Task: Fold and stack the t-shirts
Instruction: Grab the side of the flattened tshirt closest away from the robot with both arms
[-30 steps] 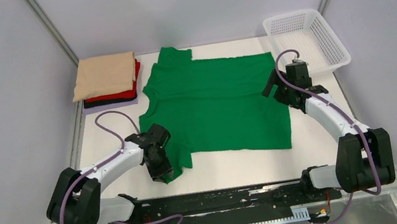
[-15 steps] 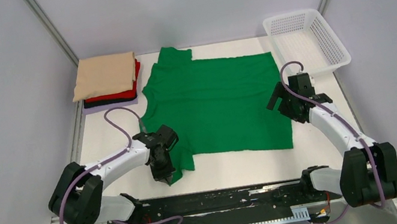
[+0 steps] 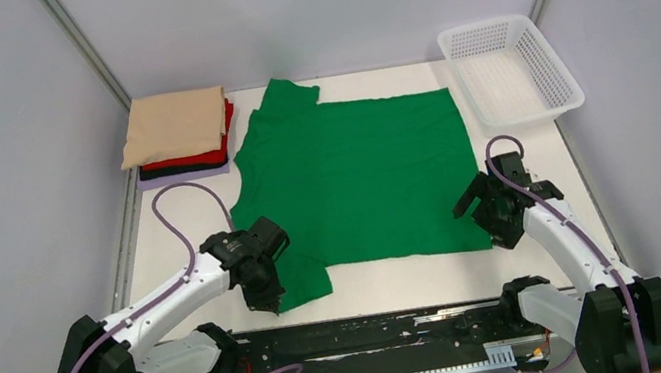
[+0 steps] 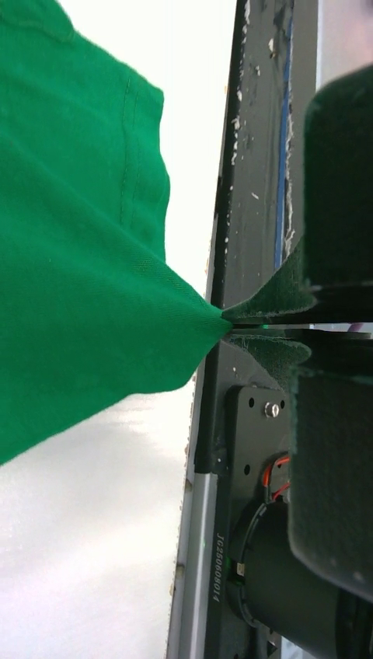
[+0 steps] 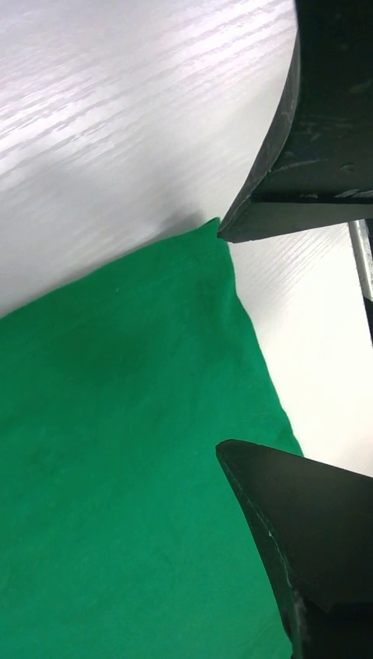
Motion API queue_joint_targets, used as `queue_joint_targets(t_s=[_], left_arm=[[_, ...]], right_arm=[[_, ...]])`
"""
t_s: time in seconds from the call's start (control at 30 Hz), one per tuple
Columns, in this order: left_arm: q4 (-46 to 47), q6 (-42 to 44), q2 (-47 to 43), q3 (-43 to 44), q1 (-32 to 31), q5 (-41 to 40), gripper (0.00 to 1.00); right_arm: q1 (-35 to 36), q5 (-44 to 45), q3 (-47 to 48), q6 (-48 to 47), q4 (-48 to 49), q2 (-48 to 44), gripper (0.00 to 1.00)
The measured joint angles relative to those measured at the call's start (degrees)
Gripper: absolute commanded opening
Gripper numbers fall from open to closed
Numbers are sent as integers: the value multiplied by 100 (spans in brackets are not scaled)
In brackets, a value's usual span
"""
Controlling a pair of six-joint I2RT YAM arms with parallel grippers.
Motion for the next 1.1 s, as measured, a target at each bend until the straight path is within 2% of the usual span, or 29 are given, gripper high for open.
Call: queue_joint_targets(t_s=[0.23,0.5,0.77,1.03,1.1], left_arm=[[256,-13,-286,0,-4,109,0],[468,131,-442,122,-4,131,0],[678,411,-411,466,-2,129,0],[973,925,136,964,243,382,0],[1051,1047,297,1062,348,481,0]], right_arm=[[-2,46,-345,629,-186,-85,90],[-2,166,-710,981,-90,-76,75],[-2,221,-730,1019,221,101,31],[-2,273,-726,879,529,267,0],[-2,243,-717,789,667,302,0]])
